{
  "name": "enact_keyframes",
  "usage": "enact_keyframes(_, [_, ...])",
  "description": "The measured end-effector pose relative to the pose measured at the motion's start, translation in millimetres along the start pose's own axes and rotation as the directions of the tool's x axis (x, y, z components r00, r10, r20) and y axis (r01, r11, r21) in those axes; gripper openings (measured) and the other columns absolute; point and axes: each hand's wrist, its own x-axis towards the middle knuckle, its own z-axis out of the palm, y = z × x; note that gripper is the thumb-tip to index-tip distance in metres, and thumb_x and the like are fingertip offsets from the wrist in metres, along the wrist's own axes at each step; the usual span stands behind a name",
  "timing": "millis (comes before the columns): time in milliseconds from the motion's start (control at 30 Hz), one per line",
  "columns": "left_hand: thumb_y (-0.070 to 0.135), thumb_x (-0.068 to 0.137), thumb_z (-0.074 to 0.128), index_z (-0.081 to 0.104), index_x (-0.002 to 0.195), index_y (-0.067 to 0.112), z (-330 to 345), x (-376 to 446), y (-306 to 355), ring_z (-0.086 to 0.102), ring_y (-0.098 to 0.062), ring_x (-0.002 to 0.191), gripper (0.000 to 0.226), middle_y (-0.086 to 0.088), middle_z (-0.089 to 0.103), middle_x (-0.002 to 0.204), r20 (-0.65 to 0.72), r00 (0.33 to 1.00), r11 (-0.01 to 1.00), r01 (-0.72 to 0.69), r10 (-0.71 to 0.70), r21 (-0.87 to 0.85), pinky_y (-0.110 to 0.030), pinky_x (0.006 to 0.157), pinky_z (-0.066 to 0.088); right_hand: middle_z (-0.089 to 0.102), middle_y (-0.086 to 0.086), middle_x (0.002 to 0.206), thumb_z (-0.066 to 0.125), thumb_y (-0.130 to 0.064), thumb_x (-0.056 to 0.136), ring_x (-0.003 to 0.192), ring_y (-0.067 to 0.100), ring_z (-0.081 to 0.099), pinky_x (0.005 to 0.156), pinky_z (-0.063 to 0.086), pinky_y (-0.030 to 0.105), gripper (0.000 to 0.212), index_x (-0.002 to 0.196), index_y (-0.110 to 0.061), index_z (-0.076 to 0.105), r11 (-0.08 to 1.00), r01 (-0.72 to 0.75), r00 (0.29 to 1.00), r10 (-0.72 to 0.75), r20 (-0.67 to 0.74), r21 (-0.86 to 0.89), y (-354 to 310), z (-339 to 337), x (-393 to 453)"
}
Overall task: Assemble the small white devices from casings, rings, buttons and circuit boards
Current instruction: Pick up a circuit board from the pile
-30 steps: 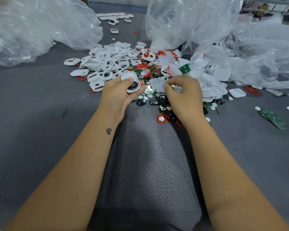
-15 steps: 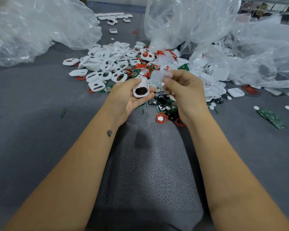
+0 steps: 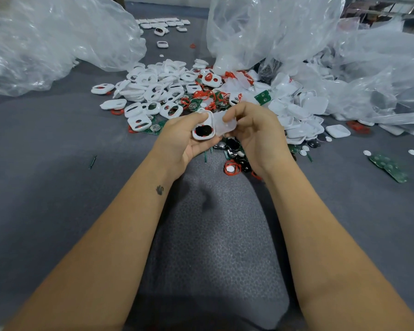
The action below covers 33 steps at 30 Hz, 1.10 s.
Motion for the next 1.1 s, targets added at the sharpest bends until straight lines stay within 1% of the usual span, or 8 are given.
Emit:
enact_keyframes(100, [0.009,0.094,0.058,0.065,0.090,0.004,-0.4,-0.1,-0.1,0.071,-0.019,0.065,0.010,-0.012,0.070,0.081,0.001,1.000,1.000,0.000,0.000,0.008,-0.026,0.055,0.057,0.052,0.001,0.065,0.051,-0.008,0.072,0.066,0.015,0.048,0.062,0.040,0.024,0.008,0.066,-0.012,0.056,0.997,0.005,0.999,-0.008,-0.035,-0.076,1.9,2.7,0.1])
enact_keyframes(233, [0.009,0.094,0.058,0.065,0.091,0.004,-1.9,1.0,0.5,0.072,-0.019,0.066,0.009,-0.011,0.072,0.078,0.028,1.000,1.000,-0.010,0.009,0.014,-0.026,0.056,0.057,0.051,0.004,0.070,0.051,0.013,0.083,0.062,0.014,0.051,0.059,0.044,0.023,0.025,0.080,-0.012,0.053,0.994,0.032,0.997,-0.040,-0.070,-0.104,3.8,1.5,-0.3])
enact_keyframes(467, [0.010,0.097,0.051,0.062,0.097,0.002,-1.5,1.6,-0.4,0.072,-0.020,0.071,0.013,-0.015,0.071,0.090,0.024,1.000,0.998,0.020,-0.018,-0.052,-0.030,0.061,0.059,0.066,0.000,0.069,0.057,0.017,0.084,0.071,0.018,0.059,0.072,0.050,0.027,0.036,0.105,-0.012,0.058,0.992,0.073,0.996,-0.077,-0.038,-0.102,3.3,-0.5,-3.2])
enact_keyframes(667, [0.008,0.096,0.052,0.064,0.100,0.002,-4.1,1.3,0.1,0.072,-0.022,0.082,0.013,-0.014,0.072,0.096,0.092,0.995,0.999,-0.038,0.039,-0.021,-0.031,0.067,0.059,0.067,0.008,0.088,0.065,0.017,0.079,0.076,0.020,0.063,0.075,0.056,0.030,0.047,0.115,-0.011,0.057,0.993,0.069,0.996,-0.074,-0.053,-0.095,0.5,-1.1,-3.4])
enact_keyframes(800, [0.001,0.092,0.056,0.067,0.100,0.003,-4.4,1.4,-1.6,0.072,-0.019,0.082,0.014,-0.009,0.074,0.091,0.117,0.989,0.994,-0.095,0.088,0.056,-0.028,0.070,0.058,0.064,0.007,0.092,0.067,0.015,0.078,0.071,0.007,0.064,0.070,0.053,0.021,0.043,0.115,-0.006,0.060,0.993,0.060,0.992,-0.072,-0.108,-0.104,-0.3,-1.0,-3.2])
enact_keyframes(900, [-0.006,0.090,0.056,0.067,0.100,0.006,-3.8,0.9,-2.9,0.072,-0.014,0.081,0.018,-0.004,0.075,0.087,0.102,0.987,0.985,-0.134,0.123,0.105,-0.023,0.068,0.057,0.065,0.009,0.092,0.061,0.015,0.084,0.078,0.012,0.064,0.075,0.054,0.024,0.035,0.115,-0.001,0.061,0.996,0.058,0.990,-0.066,-0.126,-0.071,-0.9,-0.5,-3.2])
enact_keyframes(1000, [-0.006,0.089,0.059,0.067,0.099,0.009,-4.1,0.9,-2.7,0.072,-0.012,0.080,0.019,-0.003,0.074,0.088,0.068,0.987,0.981,-0.151,0.144,0.118,-0.020,0.068,0.056,0.066,0.010,0.093,0.055,0.009,0.090,0.077,0.013,0.066,0.072,0.053,0.023,0.026,0.112,-0.004,0.063,0.999,0.022,0.991,-0.027,-0.132,-0.038,-1.9,-1.4,-3.7])
enact_keyframes(1100, [-0.006,0.089,0.060,0.067,0.097,0.010,-4.6,1.1,-3.1,0.072,-0.011,0.079,0.019,-0.003,0.073,0.088,0.060,0.987,0.975,-0.160,0.152,0.152,-0.018,0.066,0.055,0.064,0.005,0.089,0.061,-0.005,0.091,0.066,0.008,0.060,0.063,0.046,0.020,0.020,0.109,-0.011,0.067,0.990,-0.025,0.989,0.004,-0.146,-0.141,-2.0,-2.0,-3.3])
